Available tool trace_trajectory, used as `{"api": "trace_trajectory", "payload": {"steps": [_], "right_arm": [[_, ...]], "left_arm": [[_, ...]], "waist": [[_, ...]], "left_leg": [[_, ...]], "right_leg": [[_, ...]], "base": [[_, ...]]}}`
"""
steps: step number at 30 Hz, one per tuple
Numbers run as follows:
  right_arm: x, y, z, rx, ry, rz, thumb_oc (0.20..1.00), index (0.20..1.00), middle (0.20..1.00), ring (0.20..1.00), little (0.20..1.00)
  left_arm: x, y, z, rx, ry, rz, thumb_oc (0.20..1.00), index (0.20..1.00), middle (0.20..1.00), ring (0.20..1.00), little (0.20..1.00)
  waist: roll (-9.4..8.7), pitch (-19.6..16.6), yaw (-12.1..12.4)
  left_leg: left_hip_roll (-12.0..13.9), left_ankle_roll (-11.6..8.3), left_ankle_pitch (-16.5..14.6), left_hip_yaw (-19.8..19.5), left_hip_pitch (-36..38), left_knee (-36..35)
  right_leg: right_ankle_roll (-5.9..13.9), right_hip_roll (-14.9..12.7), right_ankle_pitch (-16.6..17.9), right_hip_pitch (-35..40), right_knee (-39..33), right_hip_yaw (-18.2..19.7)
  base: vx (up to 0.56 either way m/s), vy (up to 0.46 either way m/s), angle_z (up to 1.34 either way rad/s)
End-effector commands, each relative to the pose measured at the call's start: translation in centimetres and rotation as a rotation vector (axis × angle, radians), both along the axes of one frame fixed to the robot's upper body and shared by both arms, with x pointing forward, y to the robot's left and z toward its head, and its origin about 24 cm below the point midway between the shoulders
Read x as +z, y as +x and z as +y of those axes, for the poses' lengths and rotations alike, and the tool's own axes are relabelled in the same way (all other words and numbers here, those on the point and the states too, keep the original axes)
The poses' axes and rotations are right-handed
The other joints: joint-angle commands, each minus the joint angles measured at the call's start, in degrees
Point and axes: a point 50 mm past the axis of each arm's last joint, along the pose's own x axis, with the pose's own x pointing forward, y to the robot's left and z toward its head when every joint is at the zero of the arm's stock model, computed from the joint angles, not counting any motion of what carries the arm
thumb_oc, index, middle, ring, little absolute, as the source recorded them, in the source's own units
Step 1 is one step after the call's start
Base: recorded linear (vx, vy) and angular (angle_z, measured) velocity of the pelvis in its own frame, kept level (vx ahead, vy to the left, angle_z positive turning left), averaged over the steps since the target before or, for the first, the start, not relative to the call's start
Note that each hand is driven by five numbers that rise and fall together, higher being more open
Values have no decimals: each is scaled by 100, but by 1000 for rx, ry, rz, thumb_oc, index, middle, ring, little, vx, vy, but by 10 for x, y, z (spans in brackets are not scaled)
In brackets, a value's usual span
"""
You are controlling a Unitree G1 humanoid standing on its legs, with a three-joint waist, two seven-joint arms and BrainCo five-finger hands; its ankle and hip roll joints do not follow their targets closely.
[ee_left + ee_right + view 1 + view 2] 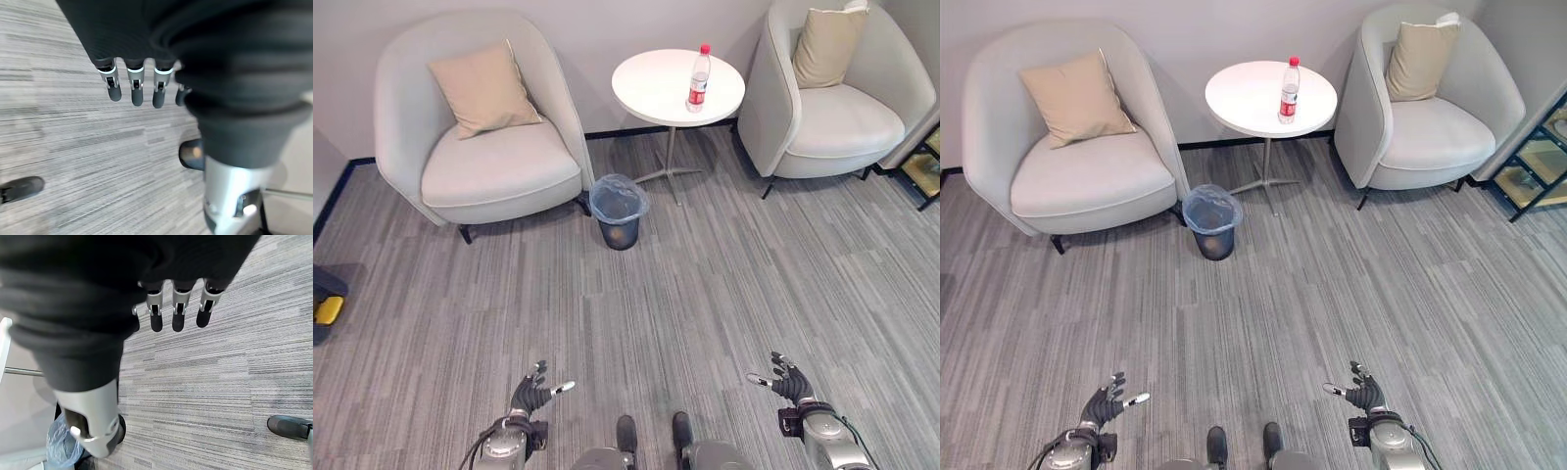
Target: Gather garbage on tea table into small bin, then transfer packed bag to large trash can.
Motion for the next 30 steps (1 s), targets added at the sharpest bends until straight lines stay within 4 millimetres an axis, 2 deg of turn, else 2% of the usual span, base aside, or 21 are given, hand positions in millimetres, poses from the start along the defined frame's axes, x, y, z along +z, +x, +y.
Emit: {"api": "trace_trajectory", "payload": {"steps": [1,4,5,6,9,10,11,12,13,14,17,18,19,20,22,23,24,25,26,27,30], "right_arm": [[12,16,5,19,3,-79,1000,1000,1000,1000,1000],[15,20,7,41,-7,-90,1000,1000,1000,1000,1000],[15,20,7,41,-7,-90,1000,1000,1000,1000,1000],[14,20,9,51,-10,-85,1000,1000,1000,1000,1000],[13,16,9,54,-11,-80,1000,1000,1000,1000,1000],[10,12,7,43,-11,-73,1000,1000,1000,1000,1000],[10,9,4,33,-11,-71,1000,1000,1000,1000,1000],[9,6,3,16,3,-74,1000,1000,1000,1000,1000],[10,6,2,16,4,-80,1000,1000,1000,1000,1000],[11,7,3,23,5,-83,1000,1000,1000,1000,1000],[9,6,2,25,1,-73,1000,1000,1000,1000,1000],[10,6,2,30,-5,-73,1000,1000,1000,1000,1000],[10,6,0,31,-9,-72,1000,1000,1000,1000,1000],[11,6,0,30,-10,-74,1000,1000,1000,1000,1000],[11,6,0,33,-12,-73,1000,1000,1000,1000,1000],[10,5,1,35,-14,-69,1000,1000,1000,1000,1000],[8,3,2,34,-16,-59,1000,1000,1000,1000,1000],[8,3,2,34,-15,-59,1000,1000,1000,1000,1000],[6,1,2,27,-19,-48,1000,1000,1000,1000,1000],[4,-1,4,26,-17,-43,1000,1000,1000,1000,1000],[4,-1,7,42,-14,-45,1000,1000,1000,1000,1000]], "left_arm": [[11,6,4,15,10,-88,1000,1000,1000,1000,1000],[12,9,2,17,0,-96,1000,1000,1000,1000,1000],[12,9,2,17,0,-96,1000,1000,1000,1000,1000],[12,11,-1,14,-8,-99,1000,1000,1000,1000,1000],[11,11,-4,-1,-11,-97,1000,1000,1000,1000,1000],[8,8,-8,-5,-21,-87,1000,1000,1000,1000,1000],[6,6,-11,-6,-36,-78,1000,1000,1000,1000,1000],[2,5,-16,-4,-59,-60,1000,1000,1000,1000,1000],[1,5,-17,-6,-65,-55,1000,1000,1000,1000,1000],[-2,6,-20,-4,-73,-40,1000,1000,1000,1000,1000],[-3,7,-24,-14,-79,-36,1000,1000,1000,1000,1000],[-3,8,-26,-21,-81,-37,1000,1000,1000,1000,1000],[-3,7,-28,-33,-85,-36,1000,1000,1000,1000,1000],[-4,6,-27,-34,-83,-31,1000,1000,1000,1000,1000],[-4,5,-27,-35,-81,-26,1000,1000,1000,1000,1000],[-5,3,-27,-36,-80,-18,1000,1000,1000,1000,1000],[-7,0,-26,-32,-73,-10,1000,1000,1000,1000,1000],[-7,0,-25,-32,-72,-9,1000,1000,1000,1000,1000],[-6,-2,-24,-23,-72,-10,1000,1000,1000,1000,1000],[-7,-5,-21,-11,-64,-3,1000,1000,1000,1000,1000],[-8,-10,-17,3,-58,4,1000,1000,1000,1000,1000]], "waist": [[-67,-126,50],[-52,-84,11],[-52,-84,11],[-25,-48,-17],[-39,-89,-52],[-22,-181,-79],[30,-254,-103],[111,-320,-154],[106,-301,-160],[65,-250,-150],[20,-183,-101],[-16,-143,-71],[-68,-116,-17],[-89,-91,26],[-92,-74,65],[-69,-57,122],[-1,-46,224],[-11,-36,231],[26,-30,307],[10,-44,380],[-23,-127,472]], "left_leg": [[42,-154,-1302,-460,214,894],[85,-194,-1394,-389,451,813],[85,-194,-1394,-389,451,813],[125,-252,-1454,-377,619,809],[138,-312,-1562,-414,790,822],[234,-417,-1541,-471,873,904],[397,-576,-1307,-531,853,1117],[749,-923,-600,-517,643,1647],[805,-959,-446,-556,516,1947],[852,-1006,-150,-623,269,2450],[794,-907,-271,-615,21,2497],[725,-846,-430,-608,-167,2459],[569,-744,-714,-546,-417,2149],[464,-705,-779,-537,-610,1966],[395,-694,-702,-517,-770,1732],[360,-705,-491,-477,-921,1424],[343,-741,-84,-446,-1147,948],[333,-741,-69,-436,-1114,914],[345,-784,192,-273,-1327,538],[344,-782,294,-139,-1398,330],[342,-715,415,-229,-1368,371]], "right_leg": [[351,-337,64,34,-197,-309],[356,-422,259,-181,-613,-696],[356,-422,259,-181,-613,-696],[352,-529,326,-295,-749,-1049],[319,-575,325,-225,-815,-1092],[197,-517,329,-109,-811,-1076],[91,-408,293,54,-886,-1092],[-132,-199,134,420,-1101,-1129],[-205,-147,91,521,-1163,-1120],[-337,-59,-15,751,-1298,-1050],[-346,-75,-89,909,-1414,-1025],[-324,-99,-117,1005,-1492,-1007],[-287,-139,-175,1077,-1525,-992],[-265,-145,-220,1125,-1533,-974],[-246,-118,-266,1203,-1554,-960],[-238,-60,-331,1301,-1571,-950],[-249,86,-434,1458,-1573,-883],[-247,76,-440,1473,-1572,-877],[-267,178,-573,1641,-1544,-827],[-270,213,-685,1807,-1502,-720],[-276,240,-824,2057,-1409,-493]], "base": [[119,-64,-47],[162,-91,-43],[215,-130,-19],[218,-152,-6],[217,-167,9],[421,-384,44],[527,-559,62],[401,-492,55],[371,-457,22],[176,-212,-8],[146,-125,-20],[234,-104,-2],[255,-76,8],[257,-44,11],[144,-10,9],[253,3,-19],[252,1,-29],[367,32,-11],[409,89,7],[553,130,-5],[394,129,-39]]}}
